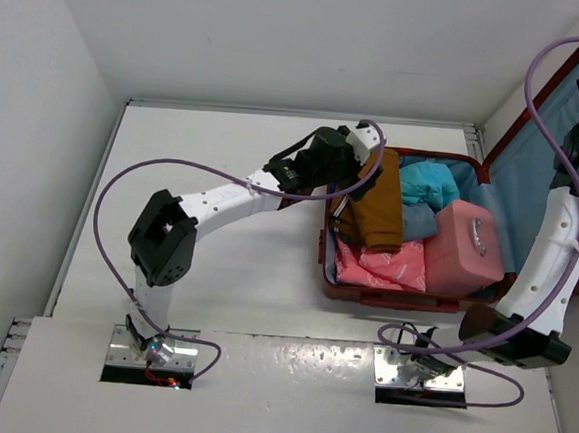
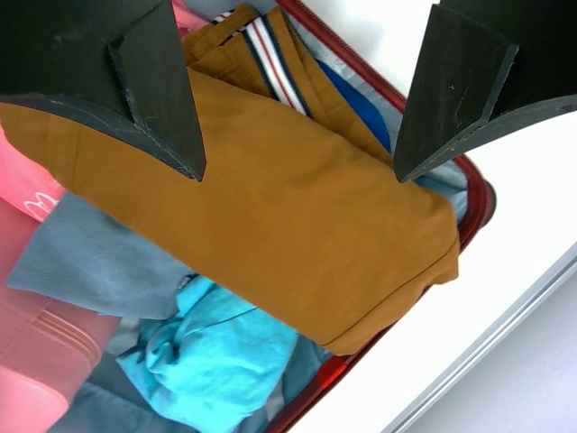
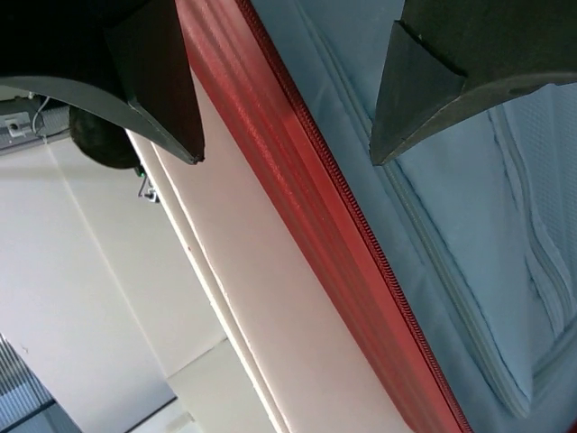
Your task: Pack the luggage
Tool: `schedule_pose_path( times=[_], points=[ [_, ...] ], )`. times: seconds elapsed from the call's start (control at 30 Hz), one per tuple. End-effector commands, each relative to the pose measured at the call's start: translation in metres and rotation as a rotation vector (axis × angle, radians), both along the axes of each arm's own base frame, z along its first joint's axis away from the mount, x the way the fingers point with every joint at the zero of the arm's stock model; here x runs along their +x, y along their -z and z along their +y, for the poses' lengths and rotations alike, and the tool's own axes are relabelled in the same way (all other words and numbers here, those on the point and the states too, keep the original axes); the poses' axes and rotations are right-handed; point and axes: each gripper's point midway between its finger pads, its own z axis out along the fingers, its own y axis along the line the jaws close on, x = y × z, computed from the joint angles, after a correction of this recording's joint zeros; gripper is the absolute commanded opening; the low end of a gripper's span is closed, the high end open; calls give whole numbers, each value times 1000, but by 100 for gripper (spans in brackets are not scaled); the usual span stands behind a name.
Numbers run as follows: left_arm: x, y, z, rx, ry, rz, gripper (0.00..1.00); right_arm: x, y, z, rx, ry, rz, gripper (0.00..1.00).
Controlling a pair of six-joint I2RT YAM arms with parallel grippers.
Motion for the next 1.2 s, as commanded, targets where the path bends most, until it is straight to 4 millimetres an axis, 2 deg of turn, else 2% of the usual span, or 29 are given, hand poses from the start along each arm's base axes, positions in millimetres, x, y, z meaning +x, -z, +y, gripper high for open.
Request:
schedule_pose_path(
  times=[0.0,0.13,0.23,0.27,0.33,0.37,0.47,0.5,0.53,0.6,0.63,0.67,0.7,0.73,0.77,0.8,0.83,0.87,0.9,0.93,0.97,1.0,1.03,1.07,1.1,1.13,1.17],
  points=[
    [3,-38,13,-59,-25,-45,91,-5,-8,-8,-5,11,42,73],
    [3,-40,13,-59,-25,-45,92,-4,8,-21,18,25,88,62],
    [6,-50,17,-72,-34,-58,92,1,20,-23,53,5,120,40],
    [7,-50,18,-71,-42,-59,92,0,25,-21,70,-1,142,20],
    [11,-48,23,-64,-53,-53,92,-1,25,-19,87,-9,130,6],
    [11,-53,26,-69,-64,-62,92,0,29,-17,103,-19,139,0],
    [19,-61,40,-71,-106,-73,92,-3,28,-1,143,-73,108,0],
    [24,-61,45,-69,-125,-75,92,2,25,16,141,-123,106,0],
    [22,-64,47,-69,-126,-75,92,4,33,23,153,-144,131,0],
    [32,-70,63,-67,-174,-83,92,12,34,61,145,-235,143,0],
    [29,-73,66,-70,-174,-86,92,22,38,83,142,-294,159,0],
    [34,-78,75,-82,-204,-88,92,21,44,93,138,-305,181,0],
    [39,-76,86,-80,-237,-75,92,27,49,116,139,-361,210,0],
    [39,-83,93,-86,-246,-82,92,33,52,138,142,-413,221,0],
    [41,-89,99,-102,-260,-81,92,33,46,151,153,-445,200,0],
    [46,-87,113,-100,-300,-68,92,32,57,168,169,-486,254,4],
    [49,-90,123,-99,-328,-72,92,37,57,213,175,-603,261,12],
    [48,-98,134,-119,-354,-75,92,33,42,232,196,-653,215,19],
    [53,-98,150,-122,-395,-73,92,32,55,251,235,-692,266,31],
    [55,-101,163,-132,-447,-73,92,21,58,312,261,-885,313,47],
    [56,-105,175,-143,-482,-76,92,12,63,331,293,-941,341,55],
    [56,-112,196,-165,-533,-79,92,-1,62,371,387,-1053,329,60],
    [56,-113,208,-174,-565,-79,93,-11,62,389,426,-1112,333,67],
    [57,-115,222,-181,-608,-83,93,-31,64,429,534,-1227,347,69],
    [52,-120,233,-200,-625,-89,94,-41,59,447,581,-1307,349,70],
    [53,-121,249,-199,-665,-96,94,-50,62,458,616,-1343,391,73],
    [52,-124,258,-206,-687,-108,94,-67,38,471,726,-1435,347,73]
  ],
)
